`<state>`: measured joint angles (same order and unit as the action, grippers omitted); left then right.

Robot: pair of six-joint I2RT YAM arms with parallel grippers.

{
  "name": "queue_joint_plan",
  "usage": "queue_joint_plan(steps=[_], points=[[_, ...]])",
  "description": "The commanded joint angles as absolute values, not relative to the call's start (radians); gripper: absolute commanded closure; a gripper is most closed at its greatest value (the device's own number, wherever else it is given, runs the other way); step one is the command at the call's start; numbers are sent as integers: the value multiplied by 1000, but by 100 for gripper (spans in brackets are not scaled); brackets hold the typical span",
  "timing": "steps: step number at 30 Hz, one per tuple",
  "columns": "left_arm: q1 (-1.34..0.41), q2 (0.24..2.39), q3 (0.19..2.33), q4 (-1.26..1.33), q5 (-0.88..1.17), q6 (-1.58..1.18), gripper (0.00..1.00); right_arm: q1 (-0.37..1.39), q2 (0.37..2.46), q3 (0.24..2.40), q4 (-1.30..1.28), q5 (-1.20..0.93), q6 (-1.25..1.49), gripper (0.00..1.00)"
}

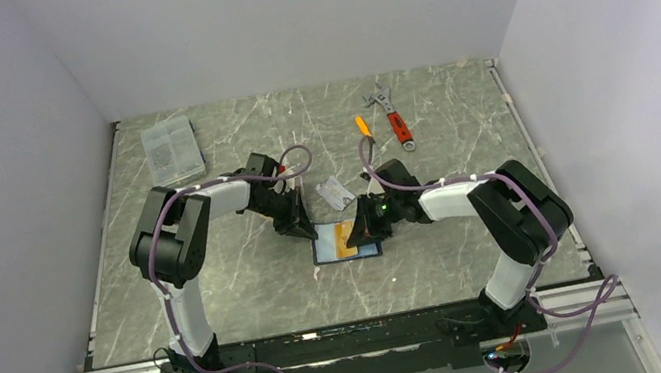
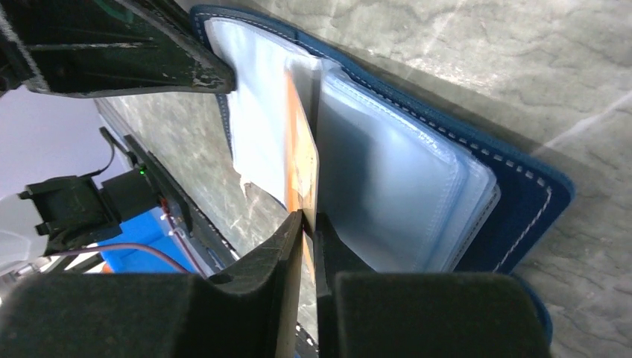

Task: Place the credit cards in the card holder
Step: Insert the credit card into the card holder.

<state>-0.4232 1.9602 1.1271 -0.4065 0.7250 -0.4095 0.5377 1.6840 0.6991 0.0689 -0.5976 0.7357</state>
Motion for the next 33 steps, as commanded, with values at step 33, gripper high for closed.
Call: queue_joint_plan(steps=[33], points=[[-444,1932,1109,-393,697,-392,100,519,1609,730,-119,-399,696,87]])
